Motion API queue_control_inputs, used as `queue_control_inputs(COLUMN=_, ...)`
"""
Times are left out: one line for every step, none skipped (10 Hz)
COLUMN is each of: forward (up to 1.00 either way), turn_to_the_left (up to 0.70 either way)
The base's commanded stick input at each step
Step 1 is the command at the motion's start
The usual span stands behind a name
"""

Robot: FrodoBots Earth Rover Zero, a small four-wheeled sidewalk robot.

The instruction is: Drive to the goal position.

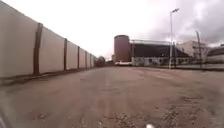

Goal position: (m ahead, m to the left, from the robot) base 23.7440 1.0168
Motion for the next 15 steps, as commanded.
queue_control_inputs(forward=0.6, turn_to_the_left=-0.15)
queue_control_inputs(forward=0.6, turn_to_the_left=-0.15)
queue_control_inputs(forward=0.6, turn_to_the_left=-0.15)
queue_control_inputs(forward=0.6, turn_to_the_left=-0.15)
queue_control_inputs(forward=0.6, turn_to_the_left=-0.14)
queue_control_inputs(forward=0.6, turn_to_the_left=-0.04)
queue_control_inputs(forward=0.6, turn_to_the_left=0.0)
queue_control_inputs(forward=0.6, turn_to_the_left=0.0)
queue_control_inputs(forward=0.6, turn_to_the_left=0.0)
queue_control_inputs(forward=0.6, turn_to_the_left=0.0)
queue_control_inputs(forward=0.6, turn_to_the_left=0.0)
queue_control_inputs(forward=0.6, turn_to_the_left=0.0)
queue_control_inputs(forward=0.6, turn_to_the_left=0.0)
queue_control_inputs(forward=0.6, turn_to_the_left=0.0)
queue_control_inputs(forward=0.6, turn_to_the_left=0.0)
